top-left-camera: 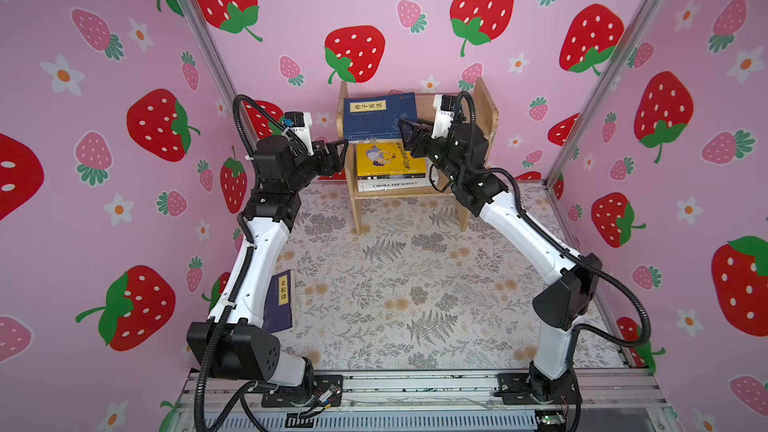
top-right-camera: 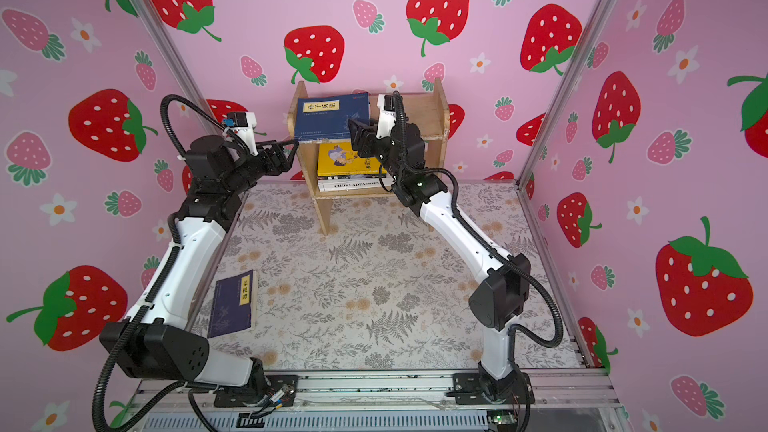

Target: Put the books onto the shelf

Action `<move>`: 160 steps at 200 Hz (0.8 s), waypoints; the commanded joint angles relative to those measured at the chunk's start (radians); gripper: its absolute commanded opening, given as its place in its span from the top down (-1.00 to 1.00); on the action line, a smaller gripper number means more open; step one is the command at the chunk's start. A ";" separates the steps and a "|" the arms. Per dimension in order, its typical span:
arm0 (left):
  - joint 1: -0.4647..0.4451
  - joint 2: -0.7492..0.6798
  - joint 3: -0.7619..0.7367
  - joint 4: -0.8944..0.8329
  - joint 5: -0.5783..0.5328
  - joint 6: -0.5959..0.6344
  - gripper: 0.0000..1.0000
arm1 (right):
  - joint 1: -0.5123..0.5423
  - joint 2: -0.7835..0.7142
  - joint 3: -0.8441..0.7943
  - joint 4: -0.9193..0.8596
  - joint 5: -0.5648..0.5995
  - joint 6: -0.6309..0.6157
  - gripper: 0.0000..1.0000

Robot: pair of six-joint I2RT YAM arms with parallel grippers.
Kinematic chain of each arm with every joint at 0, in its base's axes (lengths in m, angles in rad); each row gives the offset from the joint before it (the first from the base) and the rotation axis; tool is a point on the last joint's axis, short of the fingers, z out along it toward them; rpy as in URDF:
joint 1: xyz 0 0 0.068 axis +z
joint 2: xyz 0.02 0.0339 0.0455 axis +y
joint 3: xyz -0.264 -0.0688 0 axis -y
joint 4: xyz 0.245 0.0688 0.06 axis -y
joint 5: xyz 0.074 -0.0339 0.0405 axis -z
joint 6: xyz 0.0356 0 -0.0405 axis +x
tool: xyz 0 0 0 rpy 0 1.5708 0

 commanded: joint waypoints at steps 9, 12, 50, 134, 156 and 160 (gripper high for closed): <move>-0.004 0.012 0.053 0.046 -0.020 -0.004 -0.56 | 0.014 0.017 0.044 0.014 -0.002 -0.008 -0.27; -0.004 0.013 0.055 0.046 -0.021 -0.003 -0.56 | 0.014 0.019 0.047 0.014 -0.002 -0.008 -0.27; -0.004 0.027 0.064 0.046 -0.032 -0.001 -0.52 | 0.014 0.043 0.076 0.009 -0.004 -0.002 -0.27; -0.005 -0.002 0.010 0.072 0.036 0.026 -0.51 | 0.015 0.038 0.057 0.001 0.011 -0.001 -0.28; -0.006 0.013 0.029 0.059 0.029 0.036 -0.47 | 0.014 0.038 0.057 0.004 0.010 0.002 -0.29; -0.007 0.016 0.033 0.056 0.029 0.034 -0.47 | 0.015 0.039 0.057 0.004 0.009 0.002 -0.29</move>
